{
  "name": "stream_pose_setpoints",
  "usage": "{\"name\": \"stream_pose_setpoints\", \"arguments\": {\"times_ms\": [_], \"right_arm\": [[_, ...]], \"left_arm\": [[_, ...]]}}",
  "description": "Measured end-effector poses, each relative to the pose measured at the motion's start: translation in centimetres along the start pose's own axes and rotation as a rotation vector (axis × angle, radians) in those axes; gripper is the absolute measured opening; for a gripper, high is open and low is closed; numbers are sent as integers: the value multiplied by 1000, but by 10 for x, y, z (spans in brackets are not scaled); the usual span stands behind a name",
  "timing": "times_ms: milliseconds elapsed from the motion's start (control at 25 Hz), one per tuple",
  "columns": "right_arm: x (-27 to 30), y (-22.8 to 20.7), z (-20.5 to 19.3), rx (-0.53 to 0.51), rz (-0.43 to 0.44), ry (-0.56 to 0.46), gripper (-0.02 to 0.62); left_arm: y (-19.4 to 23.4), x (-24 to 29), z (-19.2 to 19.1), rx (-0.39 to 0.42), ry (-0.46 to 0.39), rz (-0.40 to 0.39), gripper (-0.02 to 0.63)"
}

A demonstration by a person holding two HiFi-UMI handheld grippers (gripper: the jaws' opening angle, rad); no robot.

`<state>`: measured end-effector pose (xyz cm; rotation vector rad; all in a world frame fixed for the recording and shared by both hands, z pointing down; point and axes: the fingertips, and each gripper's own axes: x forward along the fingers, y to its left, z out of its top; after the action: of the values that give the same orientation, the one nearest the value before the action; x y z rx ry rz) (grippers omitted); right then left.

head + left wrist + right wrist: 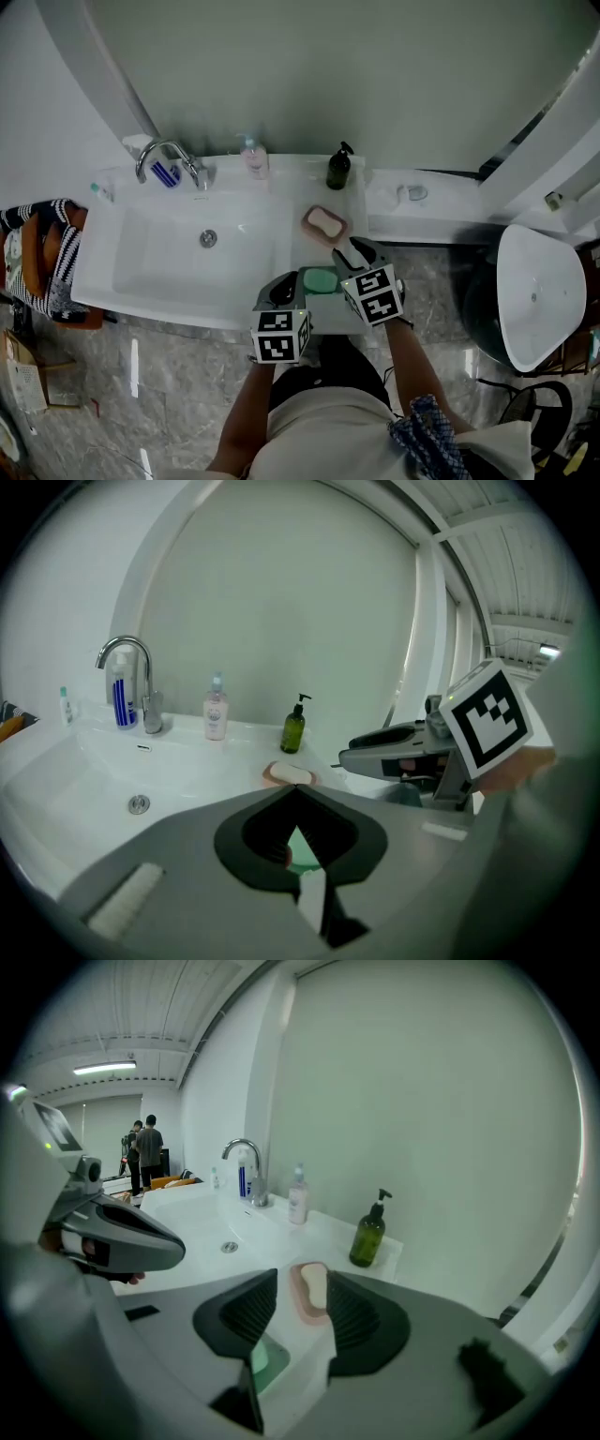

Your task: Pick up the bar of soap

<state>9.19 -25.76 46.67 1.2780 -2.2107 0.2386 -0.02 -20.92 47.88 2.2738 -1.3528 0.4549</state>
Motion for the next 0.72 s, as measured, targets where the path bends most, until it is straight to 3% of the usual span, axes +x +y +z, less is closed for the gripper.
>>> {"name": "stream_pose_setpoints", "arguments": {"times_ms": [440,720], "right_arm": [[60,-20,-6,-87,167,112,177],[97,-28,-19,-115,223,185,189]], "left_arm": [[0,39,1,-37,59,39,8],[6,56,-4,-90,97,85,8]]}}
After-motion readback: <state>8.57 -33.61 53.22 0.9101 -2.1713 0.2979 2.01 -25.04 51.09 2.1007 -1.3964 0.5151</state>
